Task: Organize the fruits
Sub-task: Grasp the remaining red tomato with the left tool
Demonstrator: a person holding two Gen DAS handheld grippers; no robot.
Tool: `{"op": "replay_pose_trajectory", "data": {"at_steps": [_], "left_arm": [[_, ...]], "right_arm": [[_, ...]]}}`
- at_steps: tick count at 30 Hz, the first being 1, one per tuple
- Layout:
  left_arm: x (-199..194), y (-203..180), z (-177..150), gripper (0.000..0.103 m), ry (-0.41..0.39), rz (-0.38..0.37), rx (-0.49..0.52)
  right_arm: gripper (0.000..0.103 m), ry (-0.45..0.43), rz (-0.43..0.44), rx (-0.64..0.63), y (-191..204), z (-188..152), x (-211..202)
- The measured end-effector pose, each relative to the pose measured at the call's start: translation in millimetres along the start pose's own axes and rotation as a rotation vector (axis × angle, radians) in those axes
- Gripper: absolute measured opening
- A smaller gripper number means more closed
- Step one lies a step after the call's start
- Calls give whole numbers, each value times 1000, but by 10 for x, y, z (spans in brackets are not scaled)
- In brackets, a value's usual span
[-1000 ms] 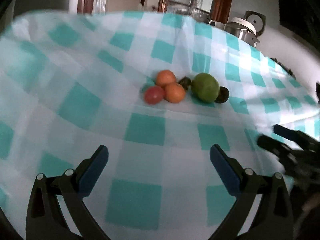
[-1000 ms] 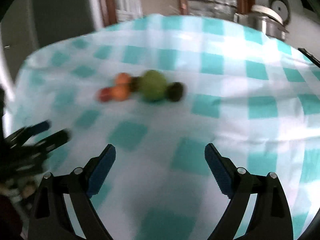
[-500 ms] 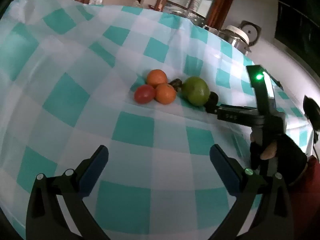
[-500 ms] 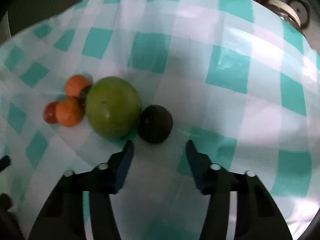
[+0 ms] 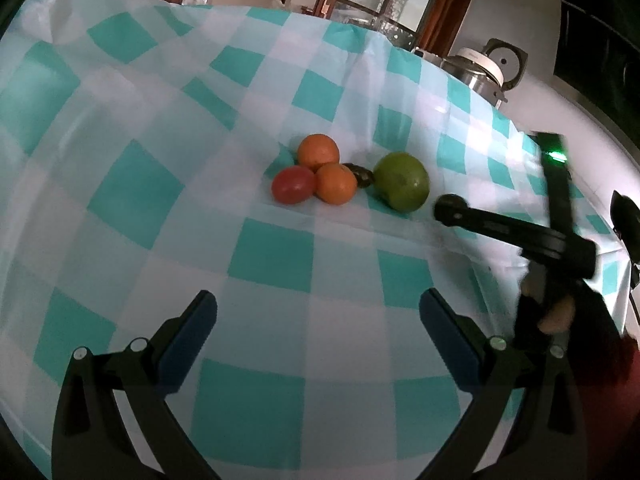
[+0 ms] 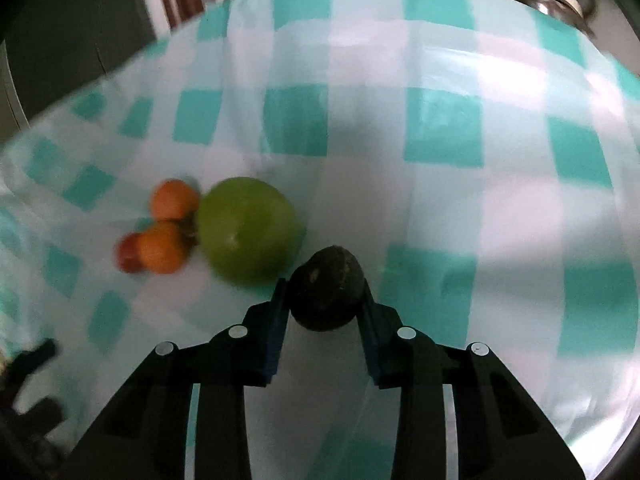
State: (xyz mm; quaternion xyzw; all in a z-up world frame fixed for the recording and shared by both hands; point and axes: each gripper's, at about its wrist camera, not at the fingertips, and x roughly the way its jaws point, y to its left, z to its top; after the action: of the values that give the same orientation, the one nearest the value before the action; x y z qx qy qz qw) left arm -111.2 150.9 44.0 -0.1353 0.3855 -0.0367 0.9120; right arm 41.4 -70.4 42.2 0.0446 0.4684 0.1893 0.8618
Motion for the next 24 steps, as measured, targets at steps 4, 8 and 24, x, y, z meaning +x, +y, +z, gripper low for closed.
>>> {"op": "replay_pose_trajectory", "data": {"at_steps": [4, 8, 24], "left_arm": [[51, 8, 10, 102, 35, -8, -8], [105, 19, 27, 102, 66, -5, -19], [1025, -85, 707, 51, 190, 154, 313]], "right_arm": [[34, -19, 39, 69, -72, -187, -180], [34, -55, 32, 98, -74, -263, -241], [34, -14, 109, 150, -11, -140, -133]]}}
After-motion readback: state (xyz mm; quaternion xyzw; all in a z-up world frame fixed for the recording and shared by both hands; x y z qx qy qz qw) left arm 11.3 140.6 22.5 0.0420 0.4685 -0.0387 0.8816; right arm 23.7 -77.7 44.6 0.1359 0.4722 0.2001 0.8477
